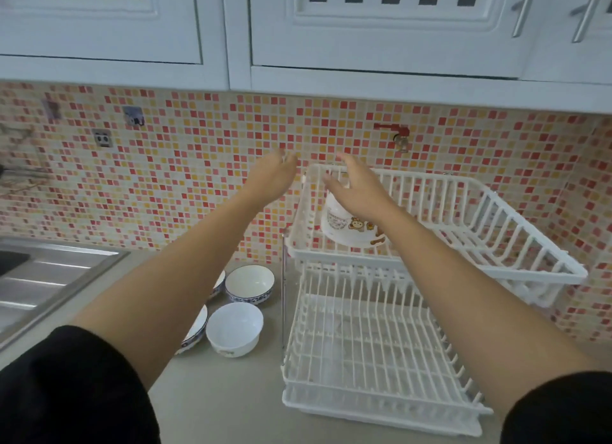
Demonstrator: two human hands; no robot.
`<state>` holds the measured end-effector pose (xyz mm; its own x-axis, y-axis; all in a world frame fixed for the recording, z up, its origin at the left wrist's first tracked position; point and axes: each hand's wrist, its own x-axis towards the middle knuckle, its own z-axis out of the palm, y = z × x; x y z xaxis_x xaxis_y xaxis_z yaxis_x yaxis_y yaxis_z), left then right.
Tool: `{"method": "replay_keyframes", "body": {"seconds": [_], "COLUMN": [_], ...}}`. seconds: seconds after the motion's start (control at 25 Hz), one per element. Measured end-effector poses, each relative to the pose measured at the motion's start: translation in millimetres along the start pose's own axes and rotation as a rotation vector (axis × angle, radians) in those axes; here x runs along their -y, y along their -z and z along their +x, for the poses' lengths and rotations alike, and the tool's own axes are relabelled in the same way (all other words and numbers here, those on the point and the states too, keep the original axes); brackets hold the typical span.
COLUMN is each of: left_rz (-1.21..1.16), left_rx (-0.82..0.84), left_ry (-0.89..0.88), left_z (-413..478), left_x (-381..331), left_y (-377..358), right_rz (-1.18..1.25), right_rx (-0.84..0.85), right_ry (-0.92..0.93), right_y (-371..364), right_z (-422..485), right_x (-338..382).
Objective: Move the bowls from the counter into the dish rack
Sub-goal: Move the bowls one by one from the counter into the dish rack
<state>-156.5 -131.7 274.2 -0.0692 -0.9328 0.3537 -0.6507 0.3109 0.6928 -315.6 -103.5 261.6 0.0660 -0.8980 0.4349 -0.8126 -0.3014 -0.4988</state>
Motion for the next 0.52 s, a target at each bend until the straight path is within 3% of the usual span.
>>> {"method": "replay_keyframes", "body": {"seconds": [0.32,0.52], "left_rz": [0.068,0.126], "left_rx": [-0.019,0.095], "left_ry": [0.186,0.308], "left_z": [-36.9,-72.4], "left_x": [119.2,194.5], "left_y": [72.6,53.3], "right_rz": [-0.022,0.010], "right_rx": [0.028,0.133], "right_ry": [0.088,-0.110], "right_y": [-110.4,-199.4], "right_z": [4.3,-16.9], "right_x": [103.1,96.5]}}
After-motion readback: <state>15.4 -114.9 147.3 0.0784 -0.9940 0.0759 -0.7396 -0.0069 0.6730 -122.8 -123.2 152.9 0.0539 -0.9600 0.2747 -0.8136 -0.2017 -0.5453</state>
